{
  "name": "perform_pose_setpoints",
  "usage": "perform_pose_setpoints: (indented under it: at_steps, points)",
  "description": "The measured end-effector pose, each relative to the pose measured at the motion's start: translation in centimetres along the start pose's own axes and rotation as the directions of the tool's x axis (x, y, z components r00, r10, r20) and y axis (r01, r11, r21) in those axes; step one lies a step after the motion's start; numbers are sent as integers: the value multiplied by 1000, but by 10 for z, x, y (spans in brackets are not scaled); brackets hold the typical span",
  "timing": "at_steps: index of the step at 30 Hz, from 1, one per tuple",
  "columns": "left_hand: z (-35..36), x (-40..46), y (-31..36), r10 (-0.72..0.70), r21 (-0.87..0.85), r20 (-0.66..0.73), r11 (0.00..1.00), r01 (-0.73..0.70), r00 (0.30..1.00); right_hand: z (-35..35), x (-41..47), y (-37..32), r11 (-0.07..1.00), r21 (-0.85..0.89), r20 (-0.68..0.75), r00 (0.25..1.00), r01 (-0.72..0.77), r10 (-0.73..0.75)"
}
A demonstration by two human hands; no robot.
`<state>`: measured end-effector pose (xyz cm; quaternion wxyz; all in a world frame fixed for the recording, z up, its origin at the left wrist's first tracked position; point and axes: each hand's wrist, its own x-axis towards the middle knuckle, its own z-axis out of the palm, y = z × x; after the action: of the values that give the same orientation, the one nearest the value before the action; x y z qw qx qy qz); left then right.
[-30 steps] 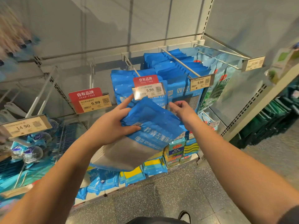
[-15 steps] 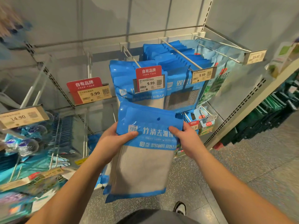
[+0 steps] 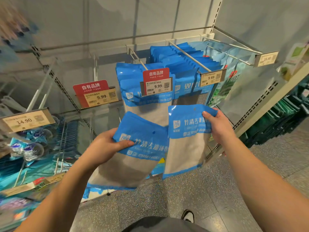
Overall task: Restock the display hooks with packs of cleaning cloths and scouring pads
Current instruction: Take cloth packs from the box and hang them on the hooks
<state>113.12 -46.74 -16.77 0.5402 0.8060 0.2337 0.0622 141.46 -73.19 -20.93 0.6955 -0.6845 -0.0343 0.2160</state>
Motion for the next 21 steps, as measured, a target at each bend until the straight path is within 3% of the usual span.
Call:
perform_pose_setpoints:
  at_steps: [3,7,12,17,21]
  points:
    - [-10,5,12,51,273,102,959,-77,993,2,7,-16,995,-96,66,997,34,-27]
    - [-13,11,35,73,551,253,809,-206,965,18,14,-33,984,-163,138,989,76,-54]
    - [-3,20,62,177,597,349,715,-364,920,45,18,-42,952,-268,201,975,147,-94]
    - [13,44,87,87,730,317,613,-302,944,64,23,-44,945,-272,292,952,179,-96]
    - [16,51,92,134,813,246,511,-280,960,75,23,-50,961,-211,317,943,176,-103]
